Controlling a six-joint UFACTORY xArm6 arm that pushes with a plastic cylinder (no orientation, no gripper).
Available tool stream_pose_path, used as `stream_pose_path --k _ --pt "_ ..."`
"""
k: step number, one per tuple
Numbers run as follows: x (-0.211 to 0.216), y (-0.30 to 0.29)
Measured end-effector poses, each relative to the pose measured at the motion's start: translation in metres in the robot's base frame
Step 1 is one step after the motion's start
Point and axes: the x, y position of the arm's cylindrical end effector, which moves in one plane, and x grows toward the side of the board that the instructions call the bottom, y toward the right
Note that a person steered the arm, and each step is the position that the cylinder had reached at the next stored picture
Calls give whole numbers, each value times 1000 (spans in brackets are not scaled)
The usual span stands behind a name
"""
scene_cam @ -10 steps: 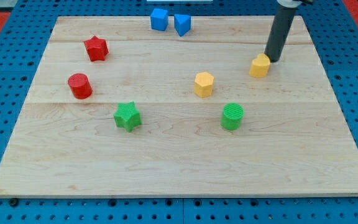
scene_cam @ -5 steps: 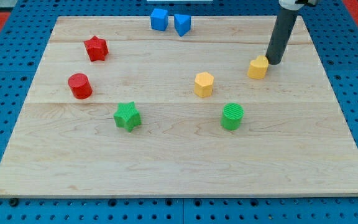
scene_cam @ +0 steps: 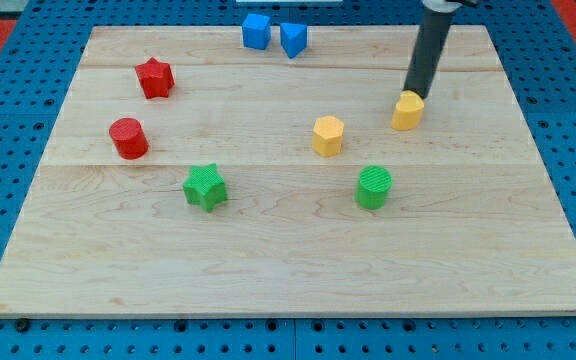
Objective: Place the yellow hexagon and yellow heart horizontally
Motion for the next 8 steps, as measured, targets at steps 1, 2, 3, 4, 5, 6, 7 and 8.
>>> stream_pose_path --k 1,2,3,4,5,6,7,8 --pt "1 -18" --pt "8 -18" --pt "30 -2" --pt "51 12" --pt "45 -25" --pt "46 -38" --pt "59 -38" --pt "73 -38"
